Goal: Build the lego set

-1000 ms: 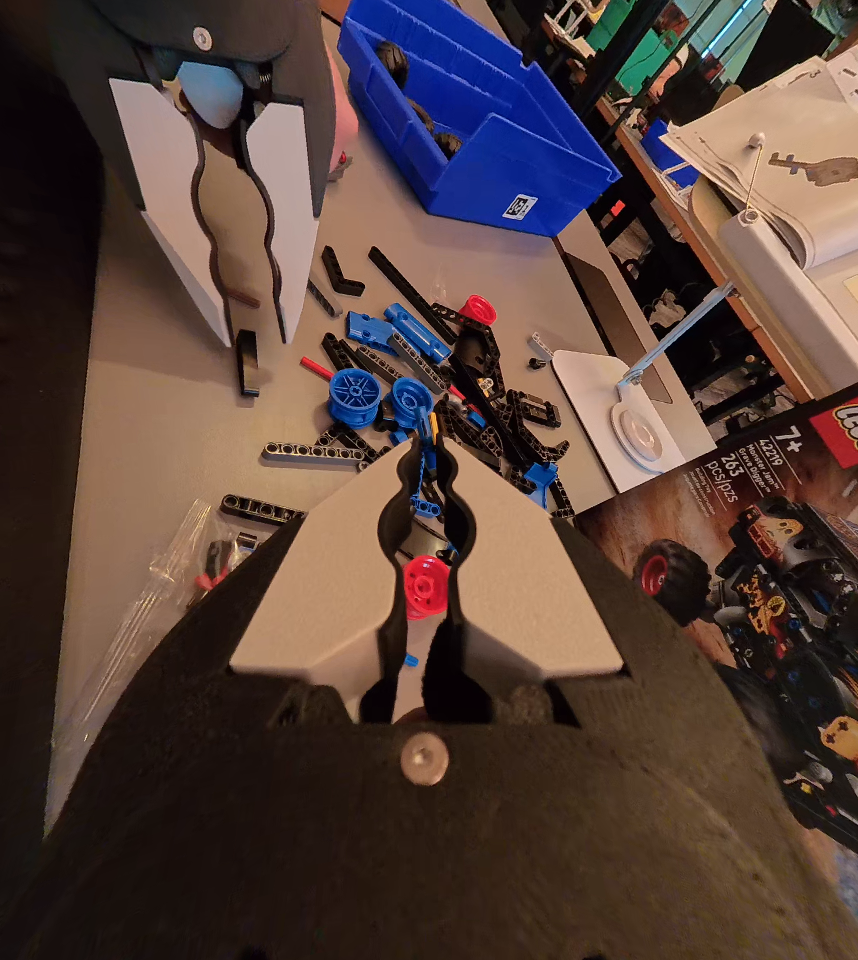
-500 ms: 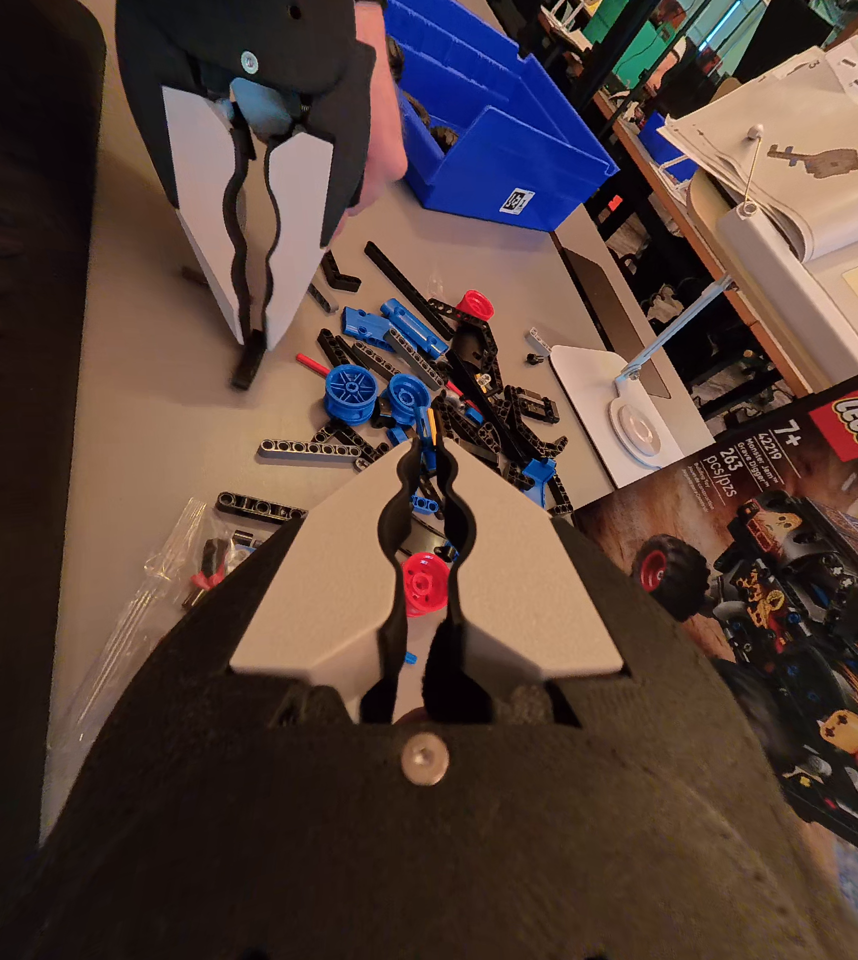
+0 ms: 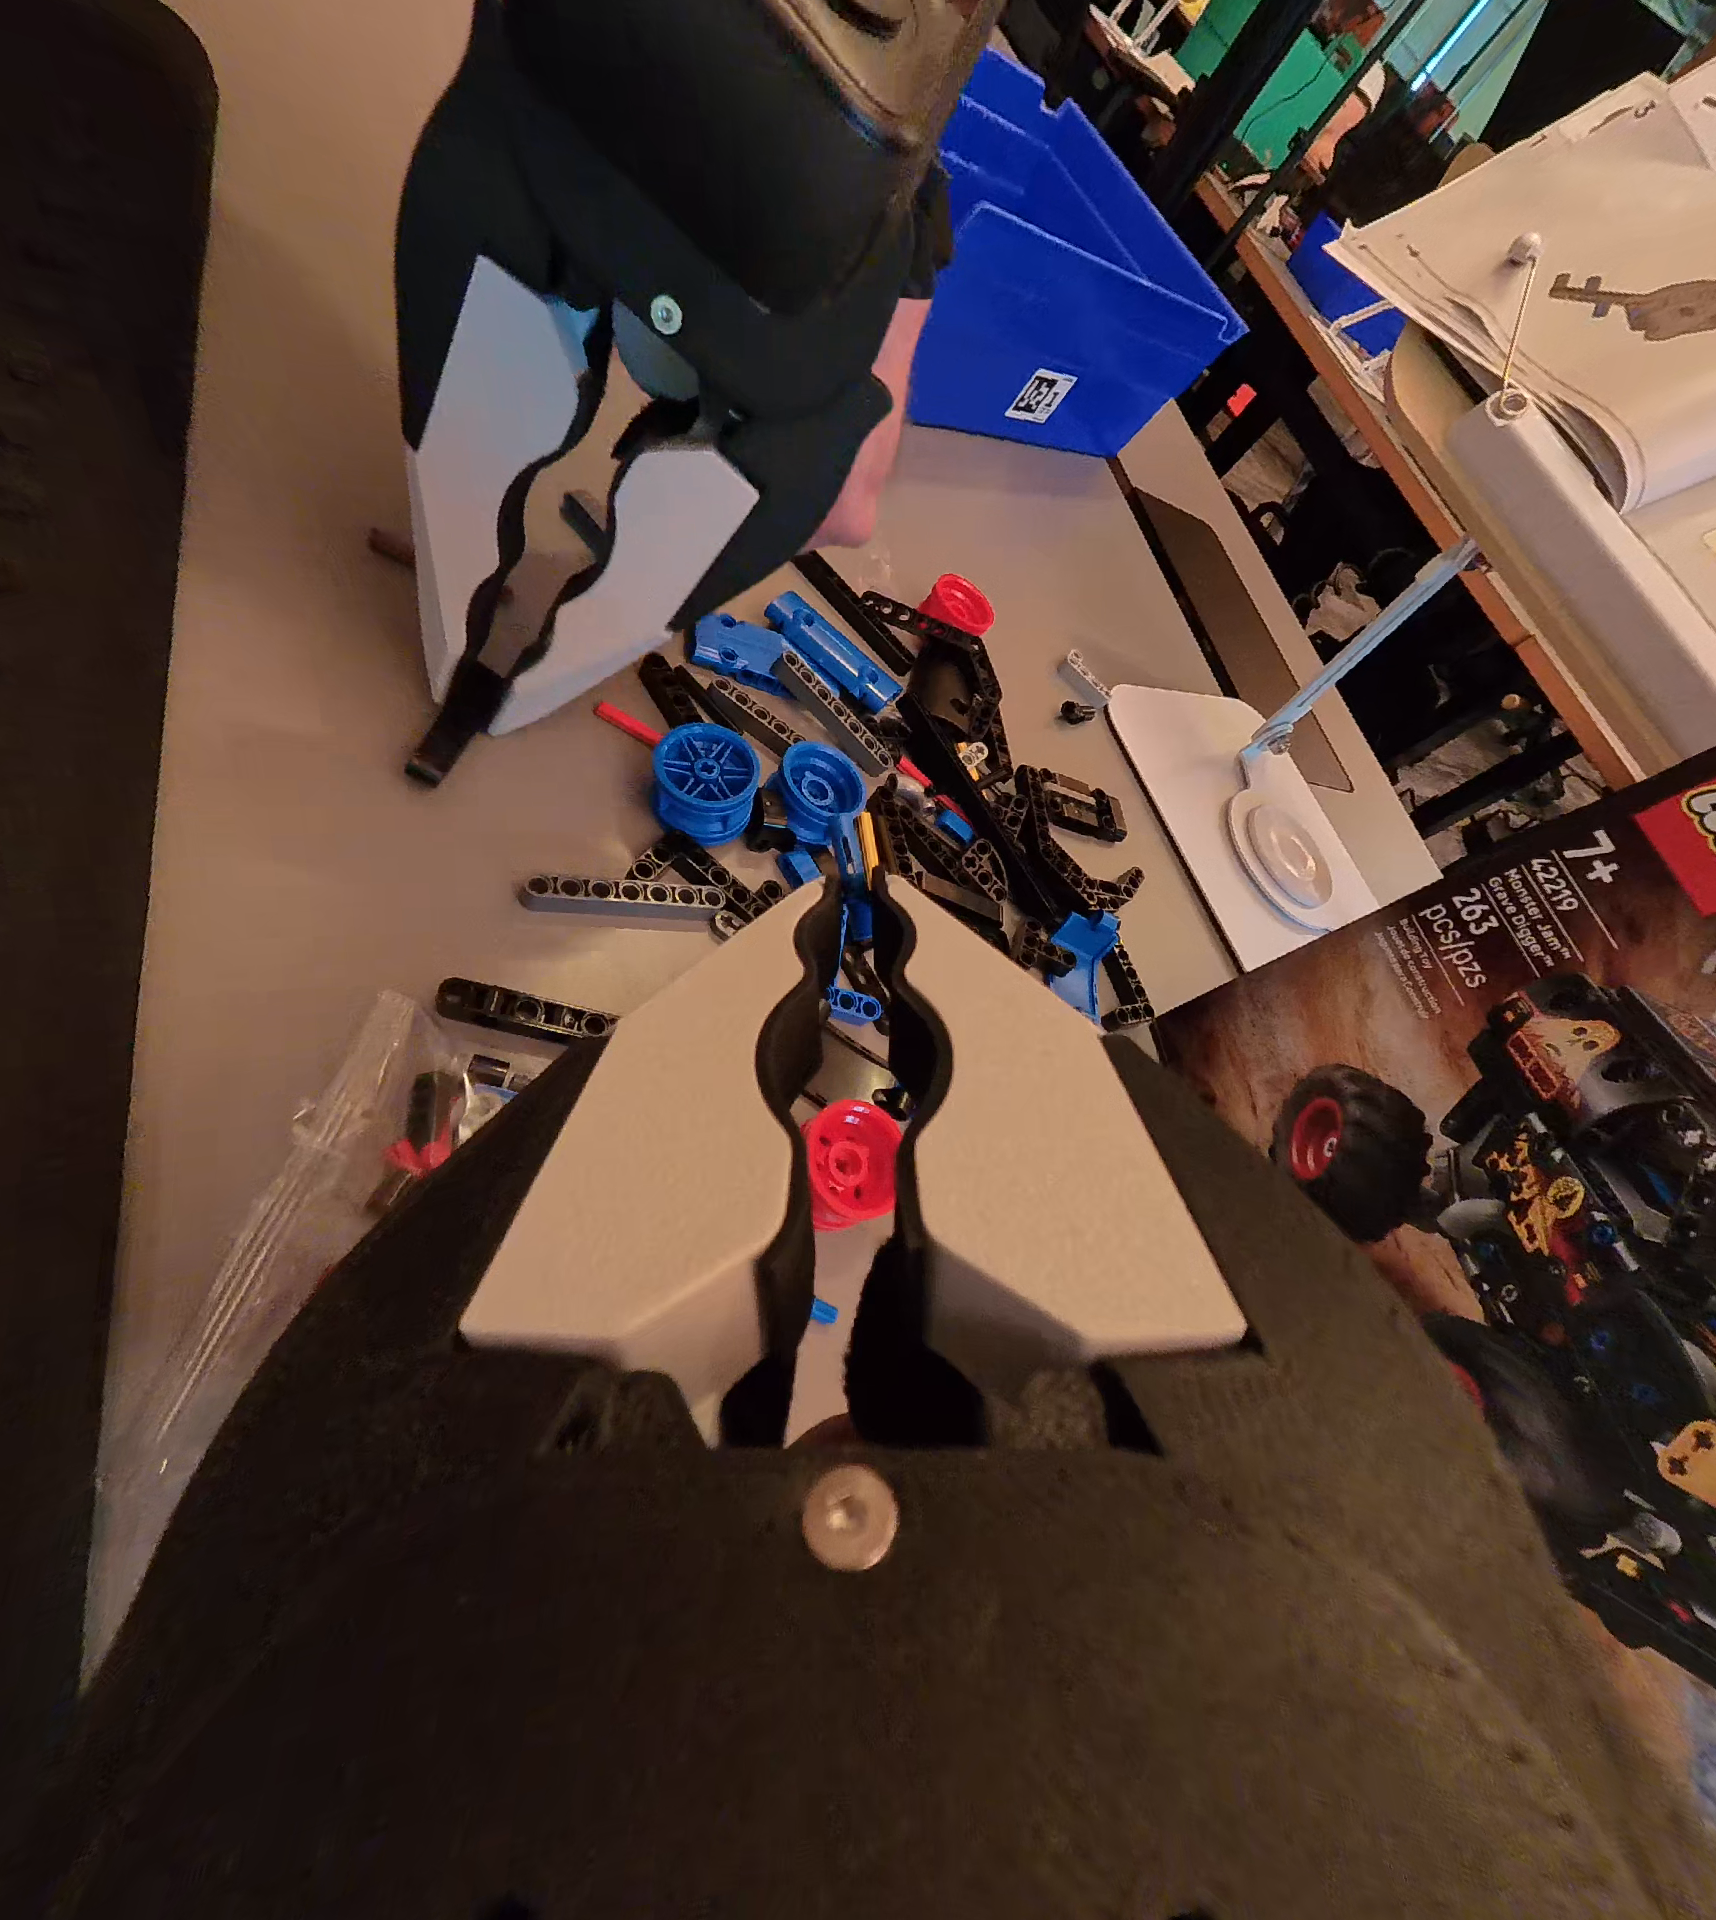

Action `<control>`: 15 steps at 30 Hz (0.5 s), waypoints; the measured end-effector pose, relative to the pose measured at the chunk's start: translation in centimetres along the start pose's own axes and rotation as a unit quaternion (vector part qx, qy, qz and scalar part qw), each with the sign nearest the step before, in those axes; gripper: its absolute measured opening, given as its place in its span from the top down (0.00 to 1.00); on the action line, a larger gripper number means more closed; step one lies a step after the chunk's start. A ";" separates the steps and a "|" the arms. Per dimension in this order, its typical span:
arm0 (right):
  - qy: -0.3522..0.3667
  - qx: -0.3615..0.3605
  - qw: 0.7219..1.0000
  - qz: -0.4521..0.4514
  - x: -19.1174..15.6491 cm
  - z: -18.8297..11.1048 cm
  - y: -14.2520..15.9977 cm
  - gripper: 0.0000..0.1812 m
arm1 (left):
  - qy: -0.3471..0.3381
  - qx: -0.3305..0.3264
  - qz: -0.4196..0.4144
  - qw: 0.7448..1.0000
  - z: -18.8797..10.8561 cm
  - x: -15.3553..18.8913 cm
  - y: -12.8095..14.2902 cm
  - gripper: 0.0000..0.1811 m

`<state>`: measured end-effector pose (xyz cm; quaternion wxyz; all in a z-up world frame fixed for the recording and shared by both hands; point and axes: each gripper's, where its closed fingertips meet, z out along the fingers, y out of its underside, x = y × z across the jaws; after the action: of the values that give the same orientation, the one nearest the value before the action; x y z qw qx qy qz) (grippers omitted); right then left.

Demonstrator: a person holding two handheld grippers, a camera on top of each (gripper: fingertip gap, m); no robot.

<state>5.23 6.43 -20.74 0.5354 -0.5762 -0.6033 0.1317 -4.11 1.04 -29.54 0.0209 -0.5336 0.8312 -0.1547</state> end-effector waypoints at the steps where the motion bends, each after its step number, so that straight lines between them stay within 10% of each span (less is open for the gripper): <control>1: -0.001 0.001 1.000 0.001 0.0 0.0 0.0 0.98 | -0.008 0.003 0.002 1.000 0.0 -0.2 -0.2 0.92; 15: -0.005 0.029 0.999 0.021 0.2 -0.4 -1.1 0.98 | -0.246 0.076 -0.072 0.963 -4.1 -2.6 1.5 0.85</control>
<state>4.96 6.05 -19.64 0.5459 -0.5722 -0.5898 0.1634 -5.08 4.89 -26.41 0.2546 -0.6102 0.7457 -0.0824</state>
